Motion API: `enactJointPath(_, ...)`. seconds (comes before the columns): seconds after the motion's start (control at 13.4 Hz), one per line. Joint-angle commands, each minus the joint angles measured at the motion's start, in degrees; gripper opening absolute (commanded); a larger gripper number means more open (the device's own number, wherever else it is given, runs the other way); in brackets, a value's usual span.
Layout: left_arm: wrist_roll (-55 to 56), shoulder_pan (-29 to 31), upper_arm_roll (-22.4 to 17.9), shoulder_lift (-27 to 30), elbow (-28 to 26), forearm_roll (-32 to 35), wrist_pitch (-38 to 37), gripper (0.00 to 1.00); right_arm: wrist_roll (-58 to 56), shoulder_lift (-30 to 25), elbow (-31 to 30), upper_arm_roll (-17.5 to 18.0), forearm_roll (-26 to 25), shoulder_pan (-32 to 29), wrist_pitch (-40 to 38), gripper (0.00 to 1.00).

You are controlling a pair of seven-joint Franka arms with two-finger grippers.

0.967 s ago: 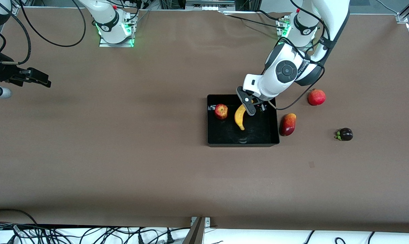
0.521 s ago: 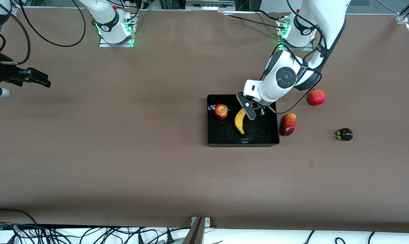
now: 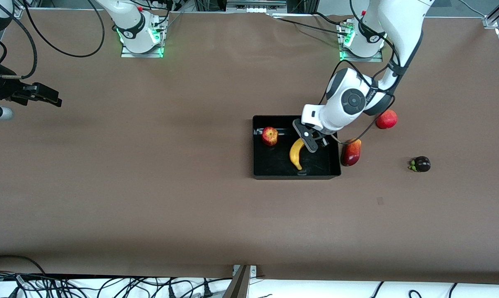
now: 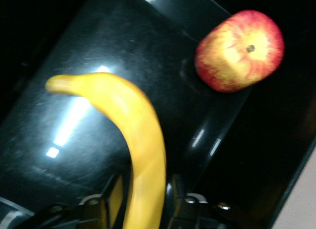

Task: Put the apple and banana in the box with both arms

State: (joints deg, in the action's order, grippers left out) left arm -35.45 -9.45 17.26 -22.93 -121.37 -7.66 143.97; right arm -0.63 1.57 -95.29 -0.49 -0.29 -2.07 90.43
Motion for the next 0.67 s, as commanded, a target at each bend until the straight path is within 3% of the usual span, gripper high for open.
enactJointPath(0.0, -0.76, 3.37, 0.05, 5.42, 0.26, 1.07, -3.95, 1.0, -0.95, -0.26, -0.07, -0.21, 0.99, -0.13, -0.26, 1.0)
enactJointPath(0.22, 0.12, 7.32, 0.14, 15.59, 0.79, 1.07, -14.2, 1.0, -0.95, -0.26, 0.02, -0.21, 0.99, -0.13, -0.35, 1.0)
enactJointPath(0.45, 6.24, 13.12, -0.12, 22.21, 7.79, 1.07, -27.73, 1.0, -0.95, -0.26, 0.02, -0.21, 0.99, -0.12, -0.26, 1.0)
enactJointPath(0.6, 16.33, 17.42, -0.21, 22.84, 15.51, 1.85, -38.37, 1.0, -0.95, -0.26, 0.02, -0.38, 0.99, -0.12, -0.26, 1.0)
